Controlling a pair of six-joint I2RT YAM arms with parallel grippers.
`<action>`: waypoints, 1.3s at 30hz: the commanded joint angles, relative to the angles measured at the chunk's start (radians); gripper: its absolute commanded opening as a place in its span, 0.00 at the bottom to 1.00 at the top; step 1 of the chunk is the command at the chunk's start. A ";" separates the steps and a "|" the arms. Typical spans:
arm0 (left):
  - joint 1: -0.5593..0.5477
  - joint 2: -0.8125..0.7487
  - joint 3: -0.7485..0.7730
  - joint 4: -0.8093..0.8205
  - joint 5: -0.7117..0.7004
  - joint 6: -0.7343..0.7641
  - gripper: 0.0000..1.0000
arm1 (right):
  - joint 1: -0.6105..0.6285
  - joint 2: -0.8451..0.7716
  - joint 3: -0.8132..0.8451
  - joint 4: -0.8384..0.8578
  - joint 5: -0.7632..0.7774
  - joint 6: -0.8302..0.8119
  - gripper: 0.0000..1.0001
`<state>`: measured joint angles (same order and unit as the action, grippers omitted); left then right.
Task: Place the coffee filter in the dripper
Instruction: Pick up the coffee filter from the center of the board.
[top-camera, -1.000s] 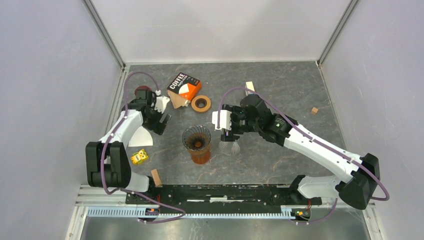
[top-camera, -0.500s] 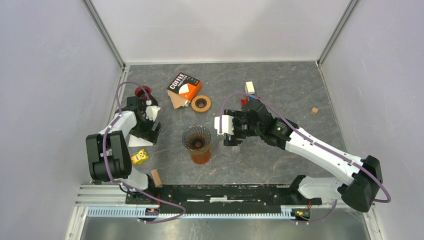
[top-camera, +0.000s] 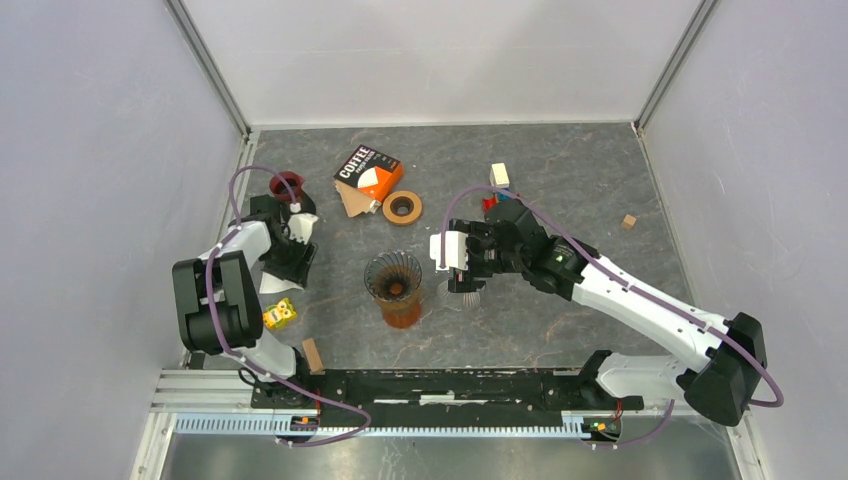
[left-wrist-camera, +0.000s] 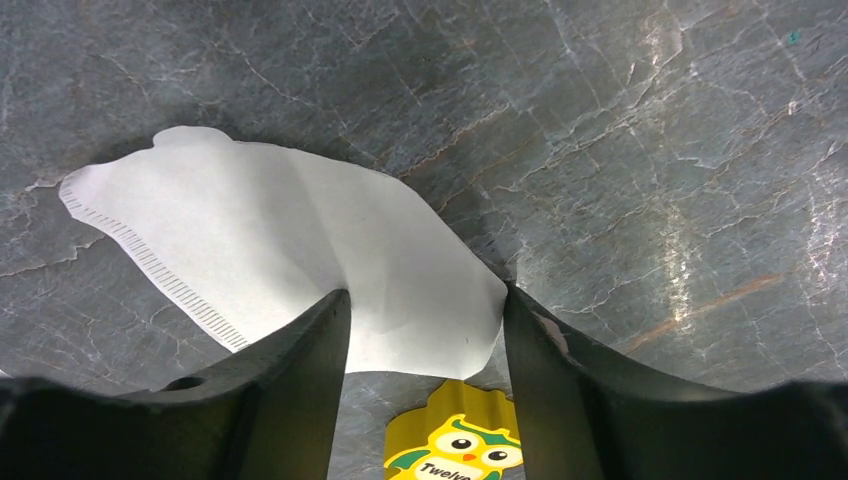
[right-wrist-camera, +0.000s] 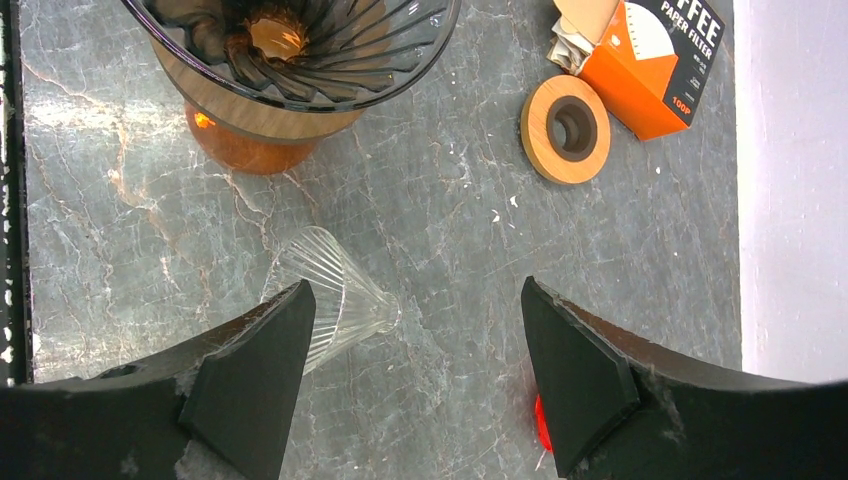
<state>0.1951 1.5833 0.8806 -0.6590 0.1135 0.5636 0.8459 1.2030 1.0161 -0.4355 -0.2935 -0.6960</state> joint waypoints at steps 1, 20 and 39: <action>0.006 0.038 -0.051 0.056 0.028 0.060 0.59 | -0.002 -0.012 0.008 0.005 -0.018 -0.002 0.83; -0.024 -0.291 0.210 -0.284 0.403 0.085 0.04 | -0.002 0.044 0.166 -0.019 -0.024 -0.001 0.83; -0.470 -0.445 0.797 -0.353 0.750 -0.136 0.02 | -0.002 0.101 0.592 -0.154 -0.105 0.013 0.85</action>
<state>-0.2150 1.1358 1.6390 -0.9806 0.7521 0.4904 0.8459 1.3399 1.5875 -0.5480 -0.3920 -0.6846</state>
